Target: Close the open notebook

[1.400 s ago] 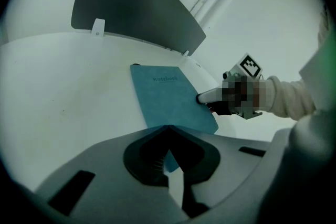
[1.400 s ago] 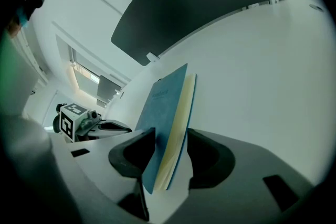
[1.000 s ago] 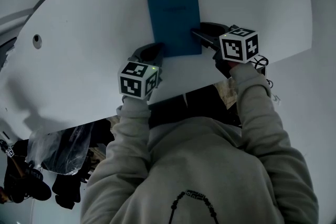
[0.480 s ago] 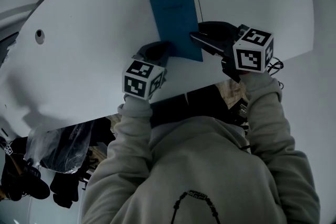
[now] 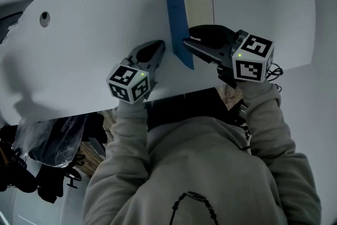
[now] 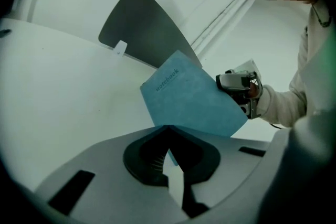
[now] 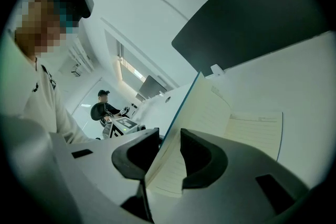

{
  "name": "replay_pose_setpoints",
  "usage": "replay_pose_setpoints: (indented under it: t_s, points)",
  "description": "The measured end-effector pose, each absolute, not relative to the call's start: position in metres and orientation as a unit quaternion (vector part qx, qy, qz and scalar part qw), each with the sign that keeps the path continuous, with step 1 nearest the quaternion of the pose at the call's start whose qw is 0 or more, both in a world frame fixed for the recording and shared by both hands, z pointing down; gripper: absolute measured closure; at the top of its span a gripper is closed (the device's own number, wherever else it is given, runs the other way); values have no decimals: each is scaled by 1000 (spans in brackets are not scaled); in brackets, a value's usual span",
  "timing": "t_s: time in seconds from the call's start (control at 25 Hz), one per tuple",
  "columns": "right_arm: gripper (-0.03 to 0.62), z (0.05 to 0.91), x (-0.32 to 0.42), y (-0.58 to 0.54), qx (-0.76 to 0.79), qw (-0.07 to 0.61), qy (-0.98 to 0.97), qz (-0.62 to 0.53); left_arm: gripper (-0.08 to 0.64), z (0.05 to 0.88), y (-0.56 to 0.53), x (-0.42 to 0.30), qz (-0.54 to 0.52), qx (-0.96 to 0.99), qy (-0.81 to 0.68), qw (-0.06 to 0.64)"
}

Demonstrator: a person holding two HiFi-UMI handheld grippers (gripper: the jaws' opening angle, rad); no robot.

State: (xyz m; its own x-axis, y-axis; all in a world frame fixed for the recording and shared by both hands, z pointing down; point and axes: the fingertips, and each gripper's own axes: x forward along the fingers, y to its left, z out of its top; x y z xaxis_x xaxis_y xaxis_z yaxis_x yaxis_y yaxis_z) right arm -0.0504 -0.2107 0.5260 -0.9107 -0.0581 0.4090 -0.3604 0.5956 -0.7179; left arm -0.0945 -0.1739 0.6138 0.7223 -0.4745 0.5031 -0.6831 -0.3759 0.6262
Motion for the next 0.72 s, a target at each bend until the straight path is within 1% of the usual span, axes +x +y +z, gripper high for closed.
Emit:
replay_pose_setpoints:
  t_s: [0.28, 0.4, 0.52, 0.64, 0.72]
  points:
    - [456, 524, -91, -202, 85, 177, -880, 433, 565, 615, -151, -134, 105, 801, -390, 442]
    - [456, 528, -112, -202, 75, 181, -882, 428, 565, 610, -147, -151, 72, 794, -402, 450]
    - [477, 525, -115, -200, 69, 183, -882, 428, 565, 601, -143, -158, 42, 784, -416, 459]
    - [484, 527, -114, -200, 69, 192, -882, 425, 565, 604, -133, -159, 63, 781, -422, 455]
    - [489, 530, -116, -200, 69, 198, -881, 423, 565, 602, -126, -162, 59, 777, -427, 459]
